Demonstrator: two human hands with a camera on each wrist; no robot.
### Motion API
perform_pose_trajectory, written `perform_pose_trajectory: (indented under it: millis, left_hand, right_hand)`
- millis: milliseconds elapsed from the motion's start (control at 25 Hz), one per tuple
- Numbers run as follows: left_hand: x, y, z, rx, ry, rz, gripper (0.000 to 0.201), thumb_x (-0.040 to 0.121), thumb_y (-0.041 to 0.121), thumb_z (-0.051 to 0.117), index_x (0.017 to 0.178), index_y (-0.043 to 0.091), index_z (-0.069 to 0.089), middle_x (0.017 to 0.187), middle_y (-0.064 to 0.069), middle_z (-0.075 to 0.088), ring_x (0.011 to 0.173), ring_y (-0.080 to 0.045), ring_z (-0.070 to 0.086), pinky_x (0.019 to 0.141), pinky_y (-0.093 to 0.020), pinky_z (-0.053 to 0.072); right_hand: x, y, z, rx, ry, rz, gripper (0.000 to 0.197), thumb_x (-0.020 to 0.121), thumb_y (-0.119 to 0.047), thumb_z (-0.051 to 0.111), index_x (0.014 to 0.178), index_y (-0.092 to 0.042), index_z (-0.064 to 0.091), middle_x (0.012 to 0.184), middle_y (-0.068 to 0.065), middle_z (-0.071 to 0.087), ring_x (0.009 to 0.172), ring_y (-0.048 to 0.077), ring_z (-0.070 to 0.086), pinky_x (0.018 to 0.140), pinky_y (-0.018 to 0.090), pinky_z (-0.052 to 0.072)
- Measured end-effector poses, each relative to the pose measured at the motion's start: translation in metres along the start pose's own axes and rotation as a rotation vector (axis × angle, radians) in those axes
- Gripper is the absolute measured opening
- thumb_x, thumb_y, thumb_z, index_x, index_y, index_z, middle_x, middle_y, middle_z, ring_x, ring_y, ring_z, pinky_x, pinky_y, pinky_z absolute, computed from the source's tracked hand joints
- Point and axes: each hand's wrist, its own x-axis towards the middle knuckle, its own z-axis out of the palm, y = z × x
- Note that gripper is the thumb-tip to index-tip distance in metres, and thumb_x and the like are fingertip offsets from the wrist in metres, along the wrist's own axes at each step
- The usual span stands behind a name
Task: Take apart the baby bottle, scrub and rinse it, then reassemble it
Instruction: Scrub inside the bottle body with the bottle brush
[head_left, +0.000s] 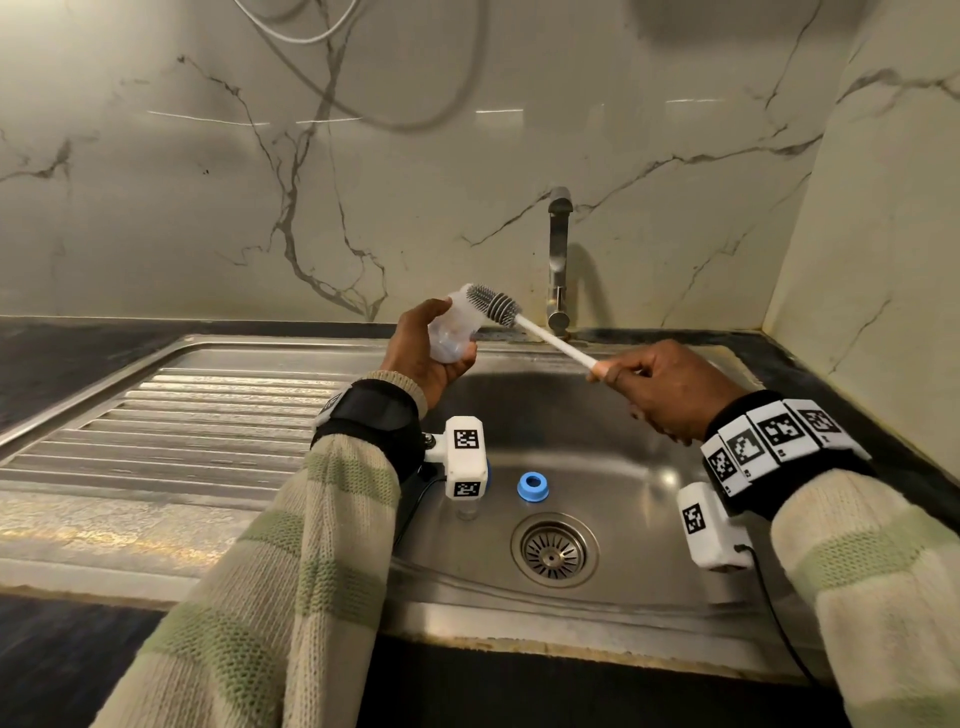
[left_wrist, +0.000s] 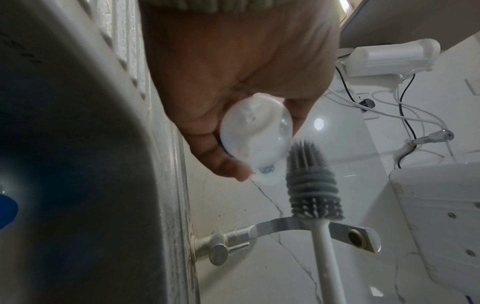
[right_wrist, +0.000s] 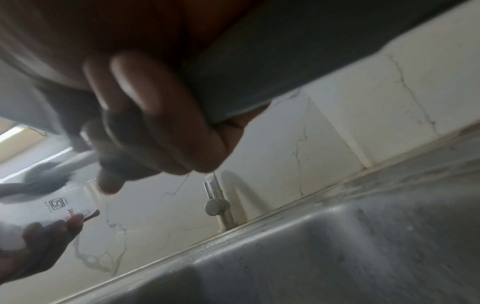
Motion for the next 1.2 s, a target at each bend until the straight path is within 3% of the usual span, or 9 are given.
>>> perform_pose_trajectory:
  millis: [160, 280, 560, 640, 760, 880, 1040, 1120, 1200]
  left_hand:
    - [0.0020, 0.0009, 0.0019, 0.061, 0.041, 0.014, 0.046, 0.095, 0.029, 0.056, 0.134, 0.006, 0.051, 0.112, -0.018, 0.060, 0.079, -0.023, 0.063, 0.056, -0.027, 0.055]
    - [0.0038, -0.0004, 0.0011, 0.048, 0.041, -0.017, 0.047, 0.096, 0.026, 0.051, 0.137, 0.002, 0.050, 0.113, -0.019, 0.061, 0.084, -0.026, 0.064, 0.062, -0.031, 0.058]
    - [0.0068, -0.0016, 0.0001, 0.093, 0.076, -0.026, 0.047, 0.098, 0.029, 0.044, 0.133, -0.001, 0.051, 0.106, -0.023, 0.064, 0.075, -0.027, 0.064, 0.058, -0.031, 0.056]
    - [0.0043, -0.0011, 0.0020, 0.080, 0.060, -0.042, 0.047, 0.098, 0.032, 0.045, 0.130, -0.001, 0.051, 0.101, -0.023, 0.064, 0.073, -0.026, 0.063, 0.060, -0.031, 0.055]
    - [0.0038, -0.0023, 0.0016, 0.082, 0.046, -0.031, 0.050, 0.095, 0.036, 0.052, 0.132, 0.003, 0.051, 0.105, -0.019, 0.062, 0.075, -0.024, 0.061, 0.061, -0.031, 0.053]
    - [0.0014, -0.0020, 0.0024, 0.069, 0.009, -0.042, 0.043, 0.096, 0.034, 0.052, 0.126, 0.003, 0.054, 0.098, -0.018, 0.062, 0.073, -0.023, 0.060, 0.067, -0.031, 0.050]
    - [-0.0016, -0.0003, 0.0037, 0.026, 0.011, -0.012, 0.028, 0.093, 0.030, 0.055, 0.110, 0.007, 0.057, 0.104, -0.017, 0.059, 0.085, -0.025, 0.059, 0.070, -0.031, 0.053]
    - [-0.0025, 0.0008, 0.0046, 0.003, -0.001, -0.010, 0.028, 0.092, 0.027, 0.055, 0.112, 0.007, 0.059, 0.107, -0.017, 0.058, 0.086, -0.024, 0.057, 0.068, -0.030, 0.054]
    - [-0.0028, 0.0004, 0.0047, 0.010, 0.018, -0.017, 0.033, 0.093, 0.027, 0.054, 0.119, 0.006, 0.057, 0.113, -0.017, 0.058, 0.084, -0.024, 0.060, 0.064, -0.030, 0.056]
  right_hand:
    - [-0.0034, -0.0033, -0.0005, -0.011, -0.040, -0.014, 0.024, 0.095, -0.042, 0.055, 0.103, -0.028, 0.073, 0.055, 0.000, 0.053, 0.029, 0.000, 0.039, 0.032, 0.013, 0.030]
    - [-0.0032, -0.0074, 0.0021, 0.002, -0.060, -0.029, 0.023, 0.096, -0.041, 0.055, 0.103, -0.027, 0.072, 0.056, 0.001, 0.053, 0.030, -0.001, 0.039, 0.031, 0.012, 0.029]
    - [-0.0030, -0.0060, 0.0004, -0.020, -0.080, -0.009, 0.025, 0.095, -0.042, 0.055, 0.103, -0.027, 0.073, 0.055, 0.000, 0.052, 0.030, 0.000, 0.039, 0.032, 0.013, 0.029]
    - [-0.0033, -0.0055, 0.0005, -0.038, -0.041, -0.026, 0.026, 0.096, -0.042, 0.054, 0.105, -0.027, 0.073, 0.056, -0.001, 0.053, 0.030, -0.001, 0.040, 0.032, 0.012, 0.029]
    - [-0.0042, -0.0071, 0.0018, -0.004, -0.110, -0.010, 0.024, 0.094, -0.043, 0.056, 0.102, -0.028, 0.073, 0.055, 0.001, 0.052, 0.031, 0.001, 0.038, 0.033, 0.015, 0.030]
    - [-0.0039, -0.0068, 0.0013, -0.013, -0.054, -0.016, 0.024, 0.095, -0.042, 0.056, 0.102, -0.027, 0.074, 0.054, -0.001, 0.053, 0.030, 0.000, 0.040, 0.032, 0.012, 0.029]
    - [-0.0044, -0.0074, 0.0013, 0.001, -0.084, -0.014, 0.024, 0.094, -0.043, 0.056, 0.101, -0.028, 0.073, 0.057, 0.002, 0.052, 0.031, 0.001, 0.038, 0.032, 0.014, 0.030]
    - [-0.0040, -0.0075, 0.0012, 0.004, -0.037, -0.021, 0.024, 0.095, -0.043, 0.055, 0.101, -0.028, 0.073, 0.057, 0.001, 0.053, 0.030, 0.000, 0.039, 0.032, 0.013, 0.029]
    - [-0.0043, -0.0090, 0.0017, 0.024, -0.097, -0.006, 0.024, 0.094, -0.044, 0.056, 0.100, -0.030, 0.073, 0.055, 0.002, 0.052, 0.031, 0.002, 0.038, 0.033, 0.015, 0.030]
